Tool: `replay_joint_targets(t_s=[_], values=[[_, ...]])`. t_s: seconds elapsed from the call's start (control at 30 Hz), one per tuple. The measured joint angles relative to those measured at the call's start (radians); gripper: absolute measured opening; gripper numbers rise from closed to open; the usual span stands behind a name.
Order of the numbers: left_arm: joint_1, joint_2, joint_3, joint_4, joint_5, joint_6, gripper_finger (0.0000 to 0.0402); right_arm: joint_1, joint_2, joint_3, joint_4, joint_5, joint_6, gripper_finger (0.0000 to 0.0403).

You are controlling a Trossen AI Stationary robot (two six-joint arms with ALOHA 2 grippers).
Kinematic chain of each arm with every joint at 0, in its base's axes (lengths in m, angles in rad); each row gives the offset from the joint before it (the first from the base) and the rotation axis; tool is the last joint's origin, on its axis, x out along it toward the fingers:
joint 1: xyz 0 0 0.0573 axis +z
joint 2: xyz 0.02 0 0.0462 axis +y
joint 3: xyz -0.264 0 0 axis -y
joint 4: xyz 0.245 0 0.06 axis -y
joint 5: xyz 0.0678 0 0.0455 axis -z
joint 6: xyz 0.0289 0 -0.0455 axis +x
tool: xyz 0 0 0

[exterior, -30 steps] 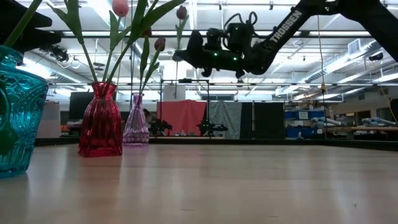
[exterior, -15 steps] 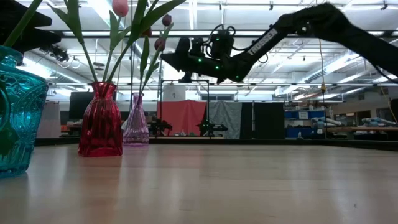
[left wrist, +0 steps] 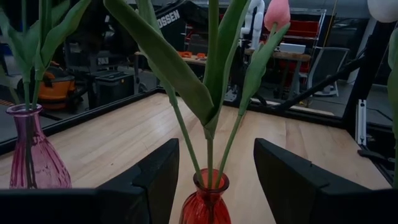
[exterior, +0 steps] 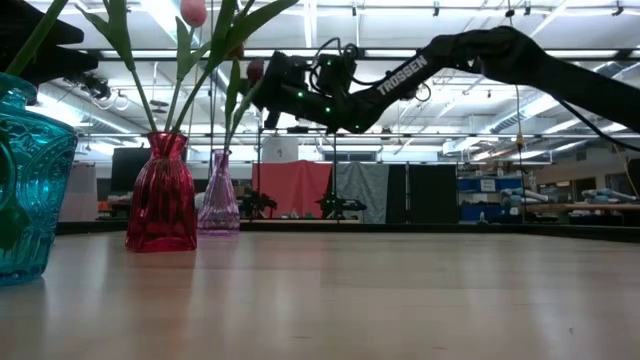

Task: Sort flowers into vase by color
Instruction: Put the red flower into the pink vase

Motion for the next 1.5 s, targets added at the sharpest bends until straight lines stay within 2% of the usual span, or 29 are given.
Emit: replay_joint_targets(t_s=[0.13,0.5,1.13,1.5], values=[[0.0,0.0,0.0,0.0,0.0,-0.001,0.0214,0.013,-0.003,0.003,0.029,-0.031,0.014,0.0005],[0.0,0.0,0.0,0.003,-0.005,-0.025,0.0214,0.06,-0.003,0.002,0.022,-0.032,-0.044,0.0005],[0.0,0.0,0.0,0.004,0.034,-0.032,0.0214,0.018,-0.005,0.002,-0.01,-0.191,-0.115,0.0006],[0.0,0.0,0.0,0.028,0.034,-0.028,0.0214,0.007,-0.005,0.0,0.005,-0.216,-0.11,0.0006]])
